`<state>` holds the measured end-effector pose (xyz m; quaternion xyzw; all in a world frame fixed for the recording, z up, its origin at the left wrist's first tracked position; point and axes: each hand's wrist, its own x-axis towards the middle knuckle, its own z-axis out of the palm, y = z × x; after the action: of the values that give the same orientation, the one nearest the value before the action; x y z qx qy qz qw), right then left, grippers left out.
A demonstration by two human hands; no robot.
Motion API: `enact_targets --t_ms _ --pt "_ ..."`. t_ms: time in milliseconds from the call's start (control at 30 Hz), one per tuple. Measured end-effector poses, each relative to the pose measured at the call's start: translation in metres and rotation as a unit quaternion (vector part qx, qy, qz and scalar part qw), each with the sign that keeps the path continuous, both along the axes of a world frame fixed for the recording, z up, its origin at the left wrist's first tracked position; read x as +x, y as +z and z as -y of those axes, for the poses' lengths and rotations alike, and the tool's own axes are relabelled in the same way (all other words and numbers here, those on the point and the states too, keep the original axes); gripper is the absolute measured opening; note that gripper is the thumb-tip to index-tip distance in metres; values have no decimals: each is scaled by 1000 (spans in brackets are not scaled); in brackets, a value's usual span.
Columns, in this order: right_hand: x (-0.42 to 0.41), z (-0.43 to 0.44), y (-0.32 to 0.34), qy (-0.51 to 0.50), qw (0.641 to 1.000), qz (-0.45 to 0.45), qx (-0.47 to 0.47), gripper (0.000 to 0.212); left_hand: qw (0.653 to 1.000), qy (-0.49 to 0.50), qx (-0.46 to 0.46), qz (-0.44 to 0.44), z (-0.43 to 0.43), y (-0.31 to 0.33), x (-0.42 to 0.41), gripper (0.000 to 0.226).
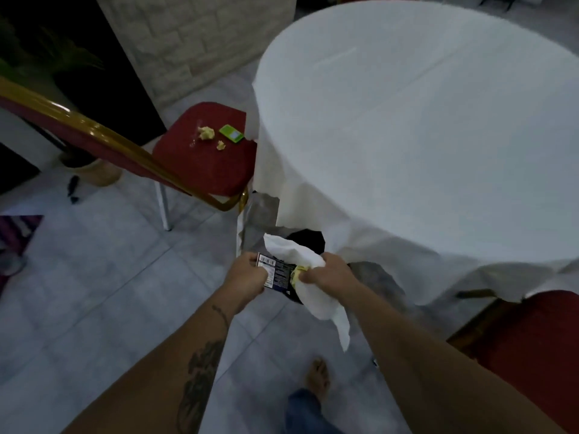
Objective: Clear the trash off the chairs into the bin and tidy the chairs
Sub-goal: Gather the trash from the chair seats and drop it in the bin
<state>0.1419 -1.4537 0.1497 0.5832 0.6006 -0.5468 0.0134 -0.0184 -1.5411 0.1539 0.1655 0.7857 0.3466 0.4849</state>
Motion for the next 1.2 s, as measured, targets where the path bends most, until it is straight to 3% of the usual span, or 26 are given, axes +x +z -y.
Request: enact_targets --t_ms 167,333,433,533,567,633,667,767,867,1067,1167,1200 --pt "-30 -41 -88 -32 998 32 -52 54 999 -3 -36 24 -39 -83 -20 25" --pt "-56 -79 -201 -97 989 49 -98 78 997 -22 -50 57 -85 -203 -42 21" --pt "-61 -96 -251 -129 984 77 -100 78 996 -26 -56 68 -108 -265 -49 34" --pt "-62 -109 -285 -164 980 84 -74 74 993 -59 -77 74 -125 -304 -52 9" --pt "-62 -113 -295 -179 978 81 -71 78 990 -69 -88 87 -132 -310 -52 15" --pt "-61 -117 -302 -218 969 80 -86 91 985 -94 -101 104 -137 -321 -54 22" --pt "-60 -118 -303 -228 967 83 -84 91 984 -106 -100 104 -138 -325 -55 12" --pt "-55 -117 -299 -188 976 101 -44 71 983 -124 -107 79 -138 -327 -62 35" --pt "-55 -113 -282 -115 986 107 -58 61 981 -134 -114 83 -140 -309 -70 12" --pt "-74 -90 -252 -30 992 110 -48 21 986 -105 -103 80 -133 -266 -82 20" --pt "-92 -78 -237 1 995 90 -50 6 990 -88 -80 69 -125 -232 -93 16" --pt "-101 -75 -228 -6 995 75 -61 10 992 -81 -74 69 -121 -222 -97 21"
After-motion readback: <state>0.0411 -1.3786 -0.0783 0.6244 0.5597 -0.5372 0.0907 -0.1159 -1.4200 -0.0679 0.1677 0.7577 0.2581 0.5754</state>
